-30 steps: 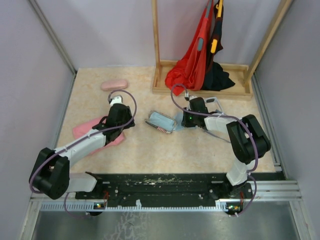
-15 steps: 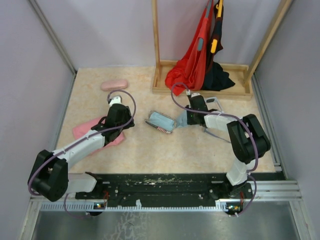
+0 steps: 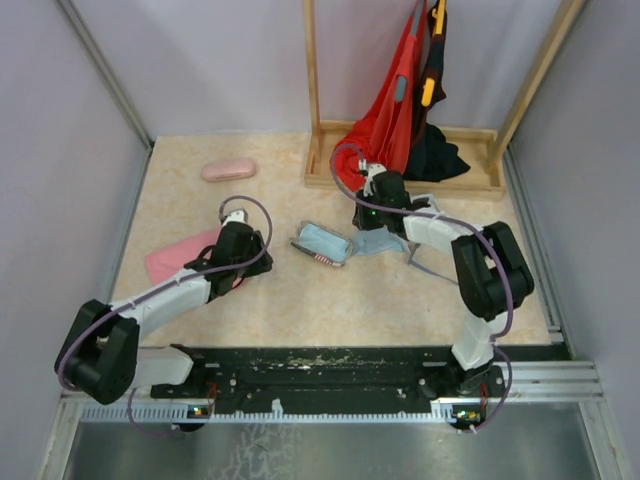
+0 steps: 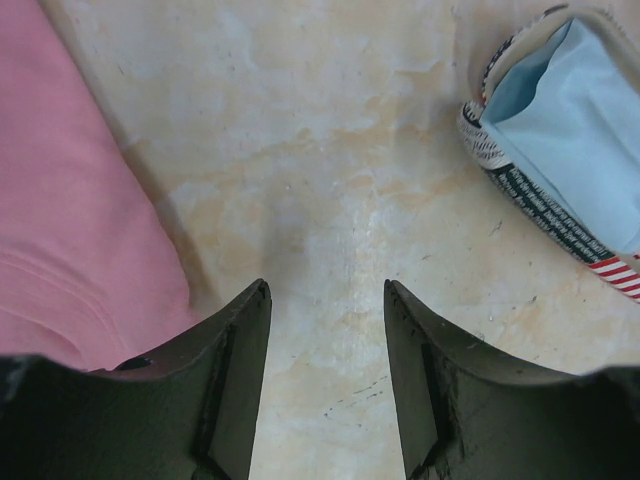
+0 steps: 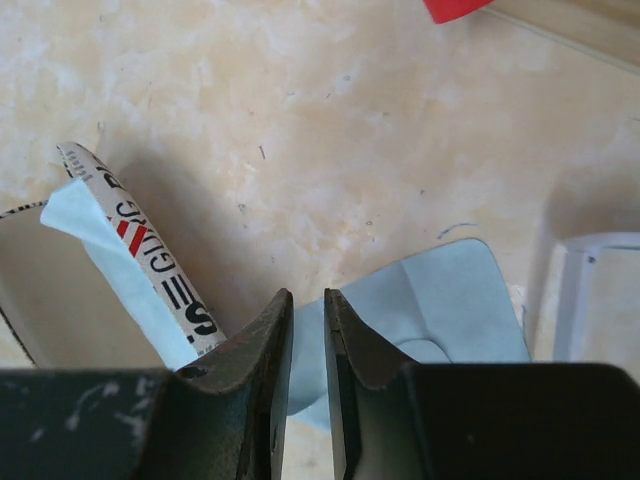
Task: Organize the sunglasses
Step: Adjust the sunglasses case at the center of the board.
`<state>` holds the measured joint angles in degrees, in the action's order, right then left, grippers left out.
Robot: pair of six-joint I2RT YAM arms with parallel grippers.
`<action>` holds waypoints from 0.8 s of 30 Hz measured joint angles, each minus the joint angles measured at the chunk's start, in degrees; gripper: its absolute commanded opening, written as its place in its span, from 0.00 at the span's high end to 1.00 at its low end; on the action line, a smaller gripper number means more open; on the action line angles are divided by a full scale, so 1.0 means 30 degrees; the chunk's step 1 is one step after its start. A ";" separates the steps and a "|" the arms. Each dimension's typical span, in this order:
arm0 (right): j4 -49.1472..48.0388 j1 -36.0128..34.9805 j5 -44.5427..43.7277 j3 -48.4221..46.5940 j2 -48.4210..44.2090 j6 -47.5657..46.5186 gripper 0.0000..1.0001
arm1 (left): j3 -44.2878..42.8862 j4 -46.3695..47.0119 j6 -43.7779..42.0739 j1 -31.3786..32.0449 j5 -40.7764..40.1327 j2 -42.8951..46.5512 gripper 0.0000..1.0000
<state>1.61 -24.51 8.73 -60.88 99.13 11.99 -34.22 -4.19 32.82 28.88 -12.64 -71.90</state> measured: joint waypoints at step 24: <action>0.2412 -0.1865 0.2776 -0.1953 0.2382 -0.2229 0.81 | 0.0182 0.0240 0.0036 0.0087 -0.0233 -0.1355 0.42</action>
<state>8.84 -30.11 17.06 -66.74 106.28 5.30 -33.67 -3.46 32.93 29.15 -13.34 -75.96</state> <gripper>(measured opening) 0.192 0.580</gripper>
